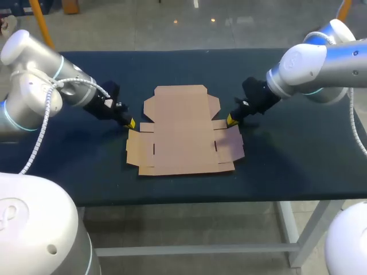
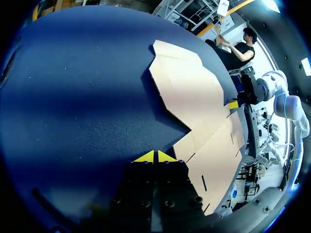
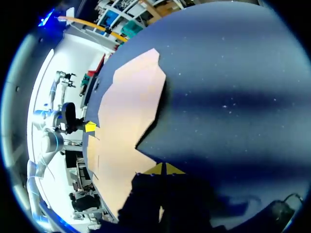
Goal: Assemble the packaging by folding the flat box into shape, placing the metal phone stand inside, and closing the box properly
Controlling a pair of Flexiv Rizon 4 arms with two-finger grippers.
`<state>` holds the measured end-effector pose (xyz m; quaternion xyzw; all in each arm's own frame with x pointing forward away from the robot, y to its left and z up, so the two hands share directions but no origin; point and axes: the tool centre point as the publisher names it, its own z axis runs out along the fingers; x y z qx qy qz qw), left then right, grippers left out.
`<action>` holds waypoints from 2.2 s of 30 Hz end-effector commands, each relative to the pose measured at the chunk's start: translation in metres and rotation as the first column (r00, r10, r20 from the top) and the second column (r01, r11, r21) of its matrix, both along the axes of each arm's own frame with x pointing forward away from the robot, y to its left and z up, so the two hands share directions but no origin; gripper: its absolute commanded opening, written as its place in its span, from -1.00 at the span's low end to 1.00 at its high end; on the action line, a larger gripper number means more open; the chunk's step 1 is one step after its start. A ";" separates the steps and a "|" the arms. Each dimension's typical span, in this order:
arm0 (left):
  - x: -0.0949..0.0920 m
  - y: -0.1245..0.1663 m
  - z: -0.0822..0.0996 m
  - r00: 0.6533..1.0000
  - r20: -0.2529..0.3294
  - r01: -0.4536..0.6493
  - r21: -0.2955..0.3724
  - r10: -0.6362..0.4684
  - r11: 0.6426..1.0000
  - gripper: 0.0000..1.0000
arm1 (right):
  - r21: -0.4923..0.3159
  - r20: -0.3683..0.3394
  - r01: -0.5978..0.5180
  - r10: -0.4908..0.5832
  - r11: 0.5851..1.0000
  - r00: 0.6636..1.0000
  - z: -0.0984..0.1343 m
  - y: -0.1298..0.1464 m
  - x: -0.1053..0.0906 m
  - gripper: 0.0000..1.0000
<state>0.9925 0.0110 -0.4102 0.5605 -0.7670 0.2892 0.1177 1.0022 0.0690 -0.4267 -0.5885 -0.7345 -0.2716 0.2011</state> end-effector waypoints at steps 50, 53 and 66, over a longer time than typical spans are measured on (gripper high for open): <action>-0.006 -0.025 -0.003 0.999 -0.029 -0.032 -0.029 0.031 0.999 -1.00 | 0.112 0.050 0.031 -0.037 0.993 0.998 0.001 0.009 -0.009 -1.00; -0.008 -0.026 -0.001 0.999 -0.024 -0.033 -0.021 0.032 0.999 -1.00 | 0.116 0.058 0.033 -0.040 0.993 0.998 0.004 0.009 -0.010 -1.00; -0.012 -0.032 0.003 0.999 -0.019 -0.037 0.019 0.037 0.999 -1.00 | 0.148 0.076 0.033 -0.045 0.988 0.996 0.015 0.015 -0.015 -1.00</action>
